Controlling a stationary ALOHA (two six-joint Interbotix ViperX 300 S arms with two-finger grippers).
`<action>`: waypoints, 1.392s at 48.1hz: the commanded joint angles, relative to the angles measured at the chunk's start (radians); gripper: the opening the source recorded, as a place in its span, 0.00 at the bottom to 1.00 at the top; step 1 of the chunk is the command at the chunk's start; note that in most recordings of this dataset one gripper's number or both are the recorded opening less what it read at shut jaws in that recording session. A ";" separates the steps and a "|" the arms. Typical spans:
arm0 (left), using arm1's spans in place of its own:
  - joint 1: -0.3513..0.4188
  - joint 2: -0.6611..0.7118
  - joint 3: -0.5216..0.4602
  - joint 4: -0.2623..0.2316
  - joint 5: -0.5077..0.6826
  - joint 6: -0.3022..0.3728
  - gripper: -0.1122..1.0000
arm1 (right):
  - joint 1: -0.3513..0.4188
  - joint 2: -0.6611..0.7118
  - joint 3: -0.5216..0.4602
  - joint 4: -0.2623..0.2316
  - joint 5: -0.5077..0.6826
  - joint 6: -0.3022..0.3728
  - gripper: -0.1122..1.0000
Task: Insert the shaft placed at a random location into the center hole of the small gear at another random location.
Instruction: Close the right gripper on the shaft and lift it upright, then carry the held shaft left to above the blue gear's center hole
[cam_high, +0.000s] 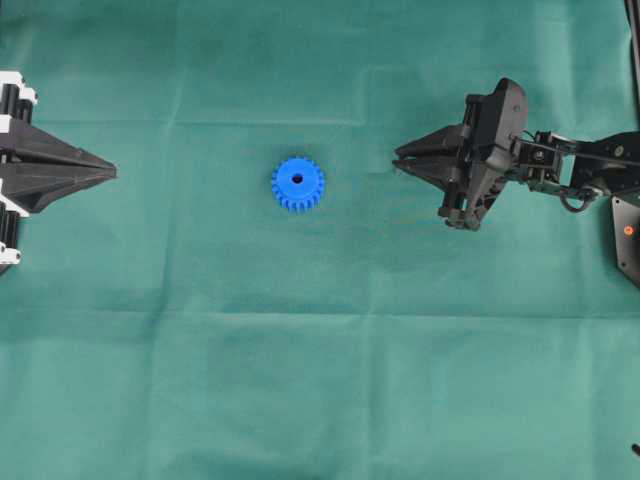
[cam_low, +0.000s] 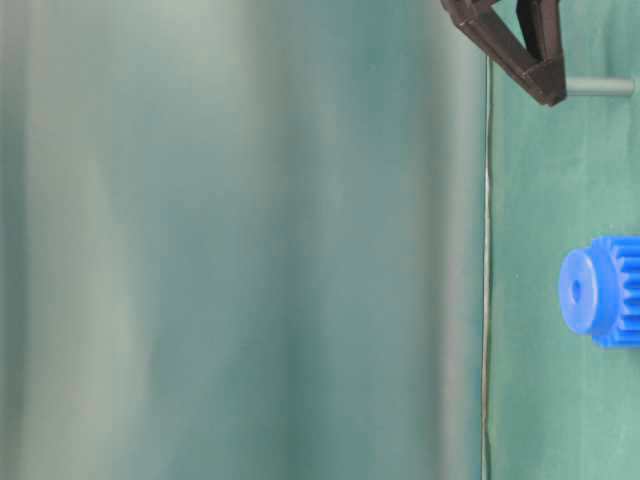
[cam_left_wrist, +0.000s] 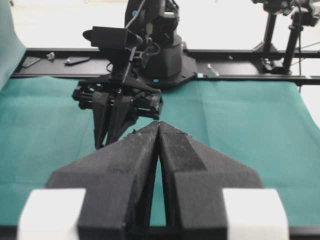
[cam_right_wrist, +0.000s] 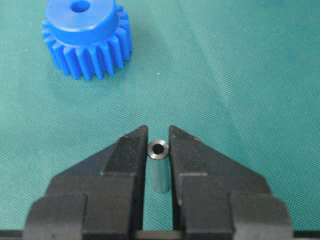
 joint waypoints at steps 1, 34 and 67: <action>0.000 0.008 -0.020 0.003 -0.002 0.000 0.10 | -0.003 -0.009 -0.014 0.002 0.005 -0.006 0.21; 0.000 0.005 -0.021 0.003 0.014 -0.003 0.10 | -0.003 -0.259 -0.075 -0.017 0.296 -0.014 0.21; 0.000 0.006 -0.021 0.003 0.015 -0.002 0.10 | 0.043 -0.178 -0.170 -0.017 0.284 -0.014 0.21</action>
